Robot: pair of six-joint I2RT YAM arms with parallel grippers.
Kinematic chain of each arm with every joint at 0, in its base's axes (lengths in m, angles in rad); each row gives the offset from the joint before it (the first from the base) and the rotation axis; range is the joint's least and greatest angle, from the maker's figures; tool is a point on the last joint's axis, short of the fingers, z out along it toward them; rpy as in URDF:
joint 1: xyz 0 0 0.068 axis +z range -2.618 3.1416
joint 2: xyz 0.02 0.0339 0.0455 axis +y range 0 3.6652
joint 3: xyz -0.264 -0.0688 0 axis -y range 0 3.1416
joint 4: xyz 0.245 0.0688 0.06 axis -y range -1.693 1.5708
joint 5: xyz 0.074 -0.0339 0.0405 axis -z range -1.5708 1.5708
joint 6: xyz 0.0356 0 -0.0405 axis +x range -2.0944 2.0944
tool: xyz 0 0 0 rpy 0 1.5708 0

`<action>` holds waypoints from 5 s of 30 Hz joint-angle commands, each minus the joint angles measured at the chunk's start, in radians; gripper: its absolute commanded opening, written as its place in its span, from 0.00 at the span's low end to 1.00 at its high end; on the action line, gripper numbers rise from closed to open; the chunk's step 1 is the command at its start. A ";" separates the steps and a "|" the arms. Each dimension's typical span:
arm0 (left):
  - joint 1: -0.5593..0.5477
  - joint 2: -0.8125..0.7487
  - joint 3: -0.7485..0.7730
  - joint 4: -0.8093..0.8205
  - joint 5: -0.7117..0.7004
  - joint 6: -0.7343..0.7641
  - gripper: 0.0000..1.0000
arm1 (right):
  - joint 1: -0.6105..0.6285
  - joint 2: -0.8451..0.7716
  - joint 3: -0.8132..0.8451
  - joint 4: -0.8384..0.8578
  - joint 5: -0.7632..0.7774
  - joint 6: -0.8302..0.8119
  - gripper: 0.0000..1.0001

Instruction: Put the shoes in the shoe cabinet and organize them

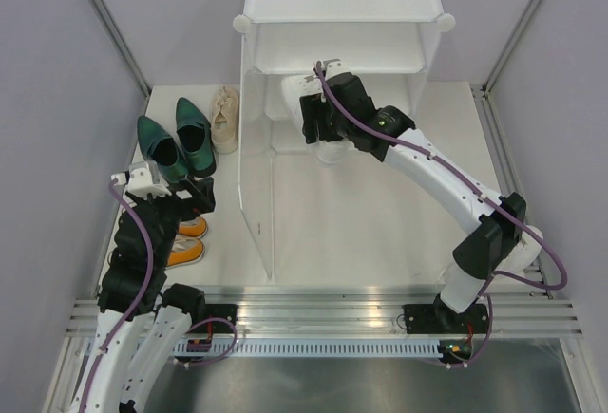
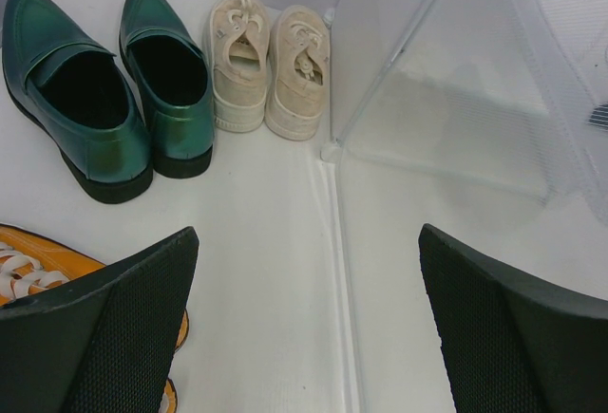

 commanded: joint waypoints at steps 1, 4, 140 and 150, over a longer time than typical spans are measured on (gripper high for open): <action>-0.004 0.011 -0.002 0.028 0.017 -0.001 1.00 | -0.002 -0.029 0.055 0.126 0.040 -0.013 0.01; -0.004 0.015 -0.001 0.028 0.018 -0.001 1.00 | -0.002 -0.015 0.036 0.136 0.040 -0.005 0.01; -0.005 0.041 0.020 0.026 0.071 0.024 1.00 | -0.042 -0.083 -0.413 0.915 -0.030 -0.252 0.98; -0.004 0.270 0.439 0.040 0.351 -0.088 0.99 | -0.042 -0.078 -0.508 1.000 -0.086 -0.392 0.98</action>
